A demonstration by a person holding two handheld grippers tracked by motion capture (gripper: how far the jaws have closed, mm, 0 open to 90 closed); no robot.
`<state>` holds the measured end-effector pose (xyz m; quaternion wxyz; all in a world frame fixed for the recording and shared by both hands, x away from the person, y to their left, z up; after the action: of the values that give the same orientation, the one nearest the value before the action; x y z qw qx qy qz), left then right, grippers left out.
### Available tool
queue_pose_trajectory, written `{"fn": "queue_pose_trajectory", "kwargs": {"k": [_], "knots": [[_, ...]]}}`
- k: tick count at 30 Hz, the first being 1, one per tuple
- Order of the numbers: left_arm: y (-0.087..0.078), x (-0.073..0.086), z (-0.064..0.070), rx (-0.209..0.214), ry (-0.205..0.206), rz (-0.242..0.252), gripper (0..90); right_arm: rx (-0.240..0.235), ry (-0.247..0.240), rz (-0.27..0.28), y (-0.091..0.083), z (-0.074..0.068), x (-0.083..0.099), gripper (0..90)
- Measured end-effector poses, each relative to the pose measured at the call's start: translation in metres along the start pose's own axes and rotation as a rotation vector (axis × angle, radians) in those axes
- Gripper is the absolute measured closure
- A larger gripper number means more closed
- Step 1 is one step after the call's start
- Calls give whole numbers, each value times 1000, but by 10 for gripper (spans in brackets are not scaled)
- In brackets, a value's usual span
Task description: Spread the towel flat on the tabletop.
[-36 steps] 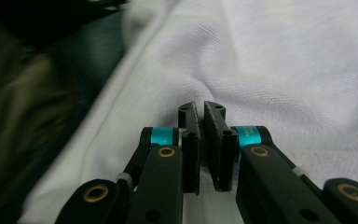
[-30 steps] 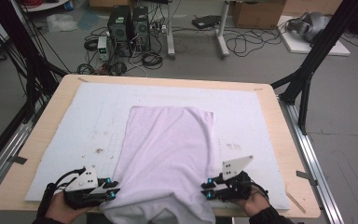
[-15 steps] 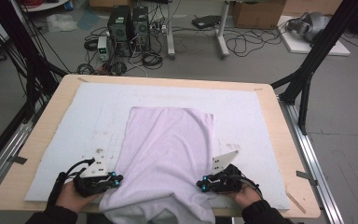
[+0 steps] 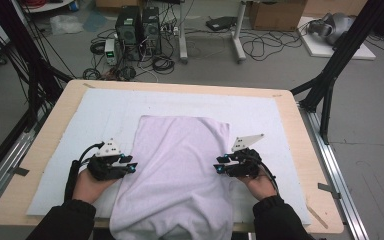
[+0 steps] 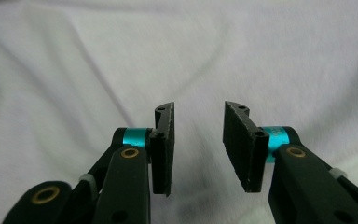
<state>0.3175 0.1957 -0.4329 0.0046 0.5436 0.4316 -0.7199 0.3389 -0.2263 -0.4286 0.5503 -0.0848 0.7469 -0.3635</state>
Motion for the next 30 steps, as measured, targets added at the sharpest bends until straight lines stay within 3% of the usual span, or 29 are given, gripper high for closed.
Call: {"fn": "queue_pose_trajectory", "kwargs": {"k": [2, 5, 7, 9, 10, 11, 13, 14, 16, 18, 20, 22, 23, 26, 27, 28, 30], "knots": [[1, 0, 2, 29, 15, -8, 630, -45, -31, -3, -2, -6, 1, 599], [3, 6, 8, 52, 28, -43, 604, -62, -68, -36, -3, -20, 9, 578], [8, 10, 11, 30, 47, -95, 591, -52, -86, -59, -3, -26, 17, 588], [9, 12, 13, 27, 66, -86, 705, -44, -89, -93, -1, -31, 24, 657], [9, 11, 14, 8, 72, -92, 856, -50, -84, -97, -1, -33, 27, 731], [10, 10, 15, 1, 73, -97, 870, -61, -79, -95, -1, -34, 30, 758], [9, 7, 15, -73, 88, -107, 880, -97, -77, -91, -4, -39, 32, 830], [6, 7, 12, -92, 76, -97, 881, -127, -85, -102, -5, -43, 33, 833], [-2, 6, 5, -66, 28, -44, 875, -154, -120, -122, -9, -51, 33, 774], [-6, 6, 4, -6, 10, 1, 789, -112, -119, -64, -19, -49, 28, 716], [-7, 5, 4, 14, 21, -6, 707, -44, -73, 0, -27, -36, 22, 675], [-3, 6, 4, 33, 16, -30, 611, 7, -33, 12, -26, -20, 17, 631], [0, 7, 4, 28, 19, -37, 608, 23, -18, 4, -22, -13, 16, 621], [11, 10, 4, 18, 31, -91, 664, 55, 15, -23, -10, 0, 17, 598], [11, 10, 5, 10, 36, -76, 697, 71, 5, -38, -5, 1, 17, 595], [12, 9, 5, 9, 34, -76, 797, 85, -6, -55, -1, 2, 17, 602], [15, 7, 4, 5, 37, -86, 854, 107, -18, -96, 7, 5, 18, 698]]}}
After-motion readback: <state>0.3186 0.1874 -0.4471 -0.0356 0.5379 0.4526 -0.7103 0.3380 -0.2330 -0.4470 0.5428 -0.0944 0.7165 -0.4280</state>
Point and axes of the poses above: each handheld gripper's, and its own axes: y roughly forward along the jaws, x roughly out of its underside, z roughly to its right, the point moved 1 cm from there along y, roughly forward along the jaws, and after that the axes turned 1 degree about x, right-handed, at the moved point
